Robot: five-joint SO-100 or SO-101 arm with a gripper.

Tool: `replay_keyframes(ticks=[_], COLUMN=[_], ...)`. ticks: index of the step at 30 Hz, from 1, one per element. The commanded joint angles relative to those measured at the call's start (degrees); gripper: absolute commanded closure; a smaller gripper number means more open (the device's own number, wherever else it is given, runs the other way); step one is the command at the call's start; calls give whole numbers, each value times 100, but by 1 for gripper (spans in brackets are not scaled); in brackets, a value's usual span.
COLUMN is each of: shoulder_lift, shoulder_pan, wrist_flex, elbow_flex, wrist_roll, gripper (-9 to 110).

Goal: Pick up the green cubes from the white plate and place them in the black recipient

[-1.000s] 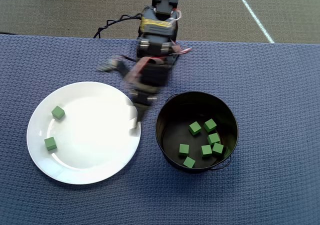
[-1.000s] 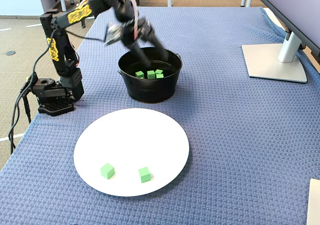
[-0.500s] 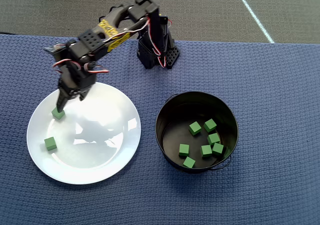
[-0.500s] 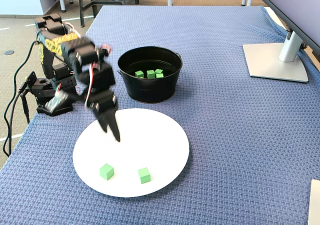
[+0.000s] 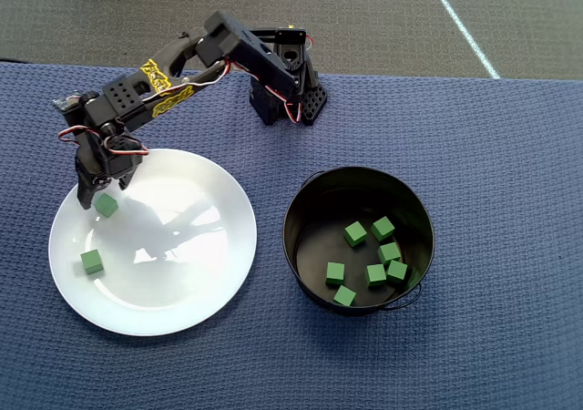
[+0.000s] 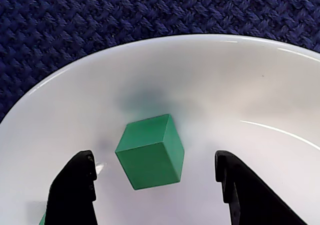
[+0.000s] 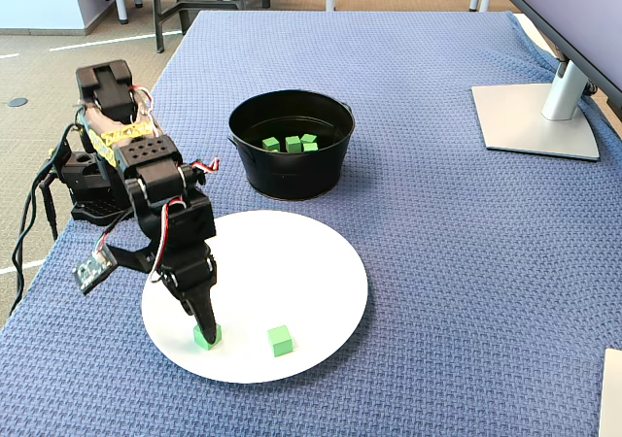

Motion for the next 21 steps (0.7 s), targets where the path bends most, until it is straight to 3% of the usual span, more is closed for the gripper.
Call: replay_keyframes(ticks=[1,9,16,21], shoulder_lift=[-149,-501,-475,-422], shoulder_pan=[-97,-202,-650,-650], wrist_flex=[220,202,272,185], elbow_flex=[-659,-967,-633,-554], wrist_roll=[-202,-492,-1679,-1652], gripper=[79,83,84,85])
